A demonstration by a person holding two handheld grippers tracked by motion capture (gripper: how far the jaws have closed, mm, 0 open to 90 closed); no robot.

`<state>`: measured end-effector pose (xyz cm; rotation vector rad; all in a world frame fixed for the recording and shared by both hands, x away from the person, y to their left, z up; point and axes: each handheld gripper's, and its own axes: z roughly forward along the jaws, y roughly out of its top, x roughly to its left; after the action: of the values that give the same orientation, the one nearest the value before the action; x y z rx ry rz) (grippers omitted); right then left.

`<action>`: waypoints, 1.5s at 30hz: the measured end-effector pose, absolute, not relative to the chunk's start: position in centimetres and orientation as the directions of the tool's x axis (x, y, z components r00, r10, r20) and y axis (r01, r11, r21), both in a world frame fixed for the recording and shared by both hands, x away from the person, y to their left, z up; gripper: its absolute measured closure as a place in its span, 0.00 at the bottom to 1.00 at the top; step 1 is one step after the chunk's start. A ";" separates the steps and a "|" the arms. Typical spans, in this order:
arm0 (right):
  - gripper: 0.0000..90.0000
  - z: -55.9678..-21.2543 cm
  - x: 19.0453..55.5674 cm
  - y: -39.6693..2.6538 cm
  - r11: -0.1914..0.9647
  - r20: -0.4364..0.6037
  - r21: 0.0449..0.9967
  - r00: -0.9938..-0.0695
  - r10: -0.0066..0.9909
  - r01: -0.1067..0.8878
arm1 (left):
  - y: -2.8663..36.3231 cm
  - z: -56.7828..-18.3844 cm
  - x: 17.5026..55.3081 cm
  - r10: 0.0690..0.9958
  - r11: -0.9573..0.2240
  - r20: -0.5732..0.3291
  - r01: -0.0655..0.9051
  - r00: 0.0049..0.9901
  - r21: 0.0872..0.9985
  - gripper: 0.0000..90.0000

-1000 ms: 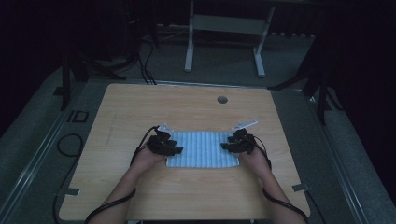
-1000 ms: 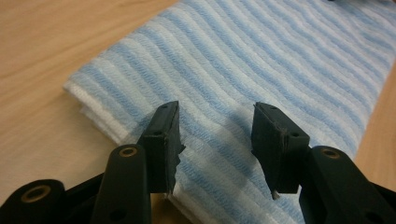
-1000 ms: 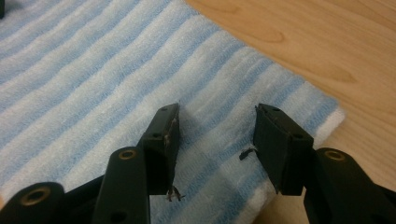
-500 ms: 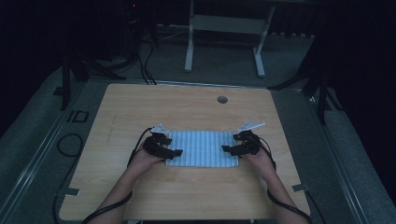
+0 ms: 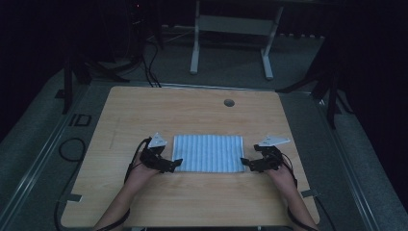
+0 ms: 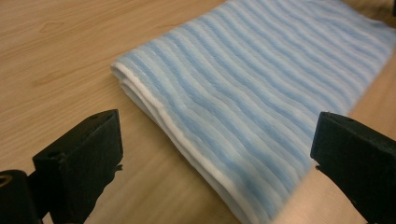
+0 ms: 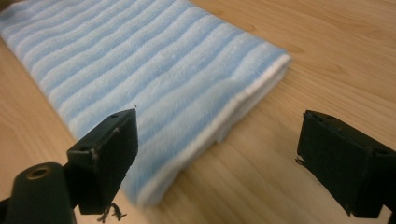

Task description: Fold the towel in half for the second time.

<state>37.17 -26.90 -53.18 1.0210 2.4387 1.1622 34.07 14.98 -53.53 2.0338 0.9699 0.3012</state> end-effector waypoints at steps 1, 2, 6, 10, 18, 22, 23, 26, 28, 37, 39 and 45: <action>0.13 -53.2 37.2 -26.9 0.435 0.068 0.757 -0.722 0.689 0.487 | 15.0 -53.5 34.1 0.729 -0.346 -0.130 0.527 0.671 0.776 0.02; 0.13 -53.2 36.9 -27.3 0.429 0.070 0.761 -0.719 0.691 0.486 | 15.6 -53.6 33.5 0.731 -0.336 -0.135 0.526 0.669 0.781 0.02; 0.13 -53.6 35.3 -29.6 0.401 0.072 0.771 -0.692 0.718 0.496 | 16.9 -53.7 32.4 0.740 -0.321 -0.143 0.532 0.658 0.783 0.02; 0.13 -53.9 33.9 -31.1 0.395 0.059 0.768 -0.670 0.740 0.504 | 18.3 -54.1 31.4 0.757 -0.298 -0.148 0.538 0.636 0.788 0.02; 0.13 -53.9 31.8 -32.7 0.374 0.029 0.776 -0.621 0.783 0.507 | 20.8 -55.0 29.6 0.793 -0.255 -0.168 0.570 0.586 0.781 0.02; 0.13 -53.6 30.8 -33.5 0.349 0.031 0.787 -0.597 0.802 0.509 | 22.0 -55.4 28.8 0.816 -0.232 -0.173 0.586 0.552 0.776 0.02; 0.13 -53.5 30.5 -33.7 0.346 0.030 0.787 -0.593 0.805 0.510 | 22.3 -55.5 28.5 0.819 -0.230 -0.168 0.583 0.548 0.779 0.03; 0.13 -53.3 29.8 -34.2 0.325 0.031 0.796 -0.571 0.820 0.510 | 23.1 -55.4 27.9 0.828 -0.219 -0.168 0.584 0.535 0.782 0.03; 0.13 -53.2 29.4 -34.5 0.315 0.035 0.799 -0.562 0.826 0.512 | 23.6 -55.3 27.6 0.835 -0.206 -0.169 0.583 0.523 0.786 0.03; 0.13 -53.6 27.6 -35.9 0.287 0.026 0.799 -0.508 0.861 0.528 | 25.8 -55.3 26.1 0.888 -0.141 -0.159 0.585 0.432 0.799 0.03; 0.13 -53.8 27.3 -36.3 0.276 0.022 0.803 -0.490 0.872 0.528 | 26.2 -55.2 25.7 0.901 -0.117 -0.162 0.584 0.403 0.803 0.03; 0.13 -54.2 27.4 -37.2 0.251 0.026 0.809 -0.460 0.888 0.531 | 26.6 -55.4 24.9 0.929 -0.091 -0.141 0.579 0.343 0.810 0.03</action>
<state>27.43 -37.21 -54.17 1.2902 2.0900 1.0869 24.87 26.61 -55.42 1.7796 1.3393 0.5318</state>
